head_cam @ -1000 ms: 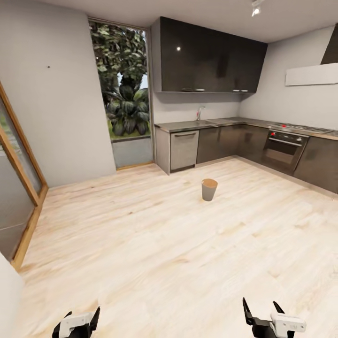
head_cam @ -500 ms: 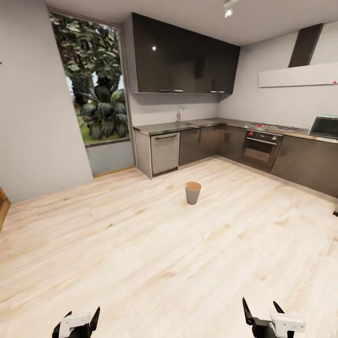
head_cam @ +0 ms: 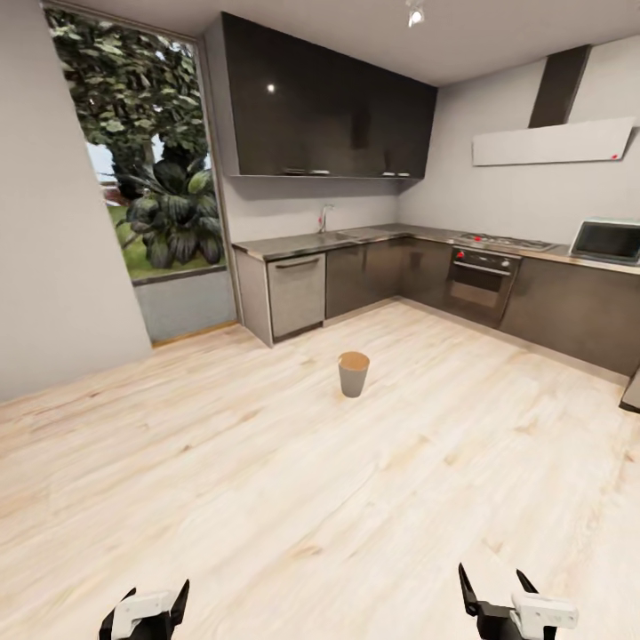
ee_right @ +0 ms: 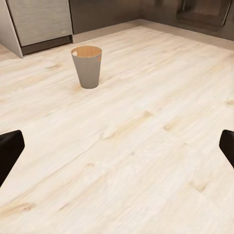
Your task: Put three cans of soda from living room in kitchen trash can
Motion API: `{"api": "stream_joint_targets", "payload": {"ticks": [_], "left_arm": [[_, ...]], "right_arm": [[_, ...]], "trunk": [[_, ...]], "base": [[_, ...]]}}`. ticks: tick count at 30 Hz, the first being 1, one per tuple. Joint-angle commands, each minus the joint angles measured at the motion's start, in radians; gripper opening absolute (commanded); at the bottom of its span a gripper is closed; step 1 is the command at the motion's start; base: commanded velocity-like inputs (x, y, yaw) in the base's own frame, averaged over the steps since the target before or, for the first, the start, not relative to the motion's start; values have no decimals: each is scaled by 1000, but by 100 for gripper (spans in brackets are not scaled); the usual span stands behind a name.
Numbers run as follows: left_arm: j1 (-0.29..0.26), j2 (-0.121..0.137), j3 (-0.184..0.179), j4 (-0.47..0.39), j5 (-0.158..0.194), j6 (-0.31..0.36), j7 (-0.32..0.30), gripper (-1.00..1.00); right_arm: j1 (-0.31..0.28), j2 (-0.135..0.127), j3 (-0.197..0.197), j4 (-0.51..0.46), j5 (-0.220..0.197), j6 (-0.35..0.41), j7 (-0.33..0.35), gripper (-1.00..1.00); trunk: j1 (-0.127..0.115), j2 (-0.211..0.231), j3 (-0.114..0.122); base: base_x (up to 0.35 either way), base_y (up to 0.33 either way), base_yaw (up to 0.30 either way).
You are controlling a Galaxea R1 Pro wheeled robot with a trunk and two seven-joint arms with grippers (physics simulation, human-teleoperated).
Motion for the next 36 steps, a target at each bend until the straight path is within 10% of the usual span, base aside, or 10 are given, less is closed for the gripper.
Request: {"api": "stream_joint_targets", "payload": {"ticks": [1,36], "left_arm": [[0,0,0,0,0,0,0,100],[1,0,0,-3,0,0,0,100]], "right_arm": [[0,0,-1,0,0,0,0,100],[0,1,1,1,0,-1,4,100]], "trunk": [[0,0,0],[0,0,0]], "base": [[323,0,-7],[323,0,-115]]}}
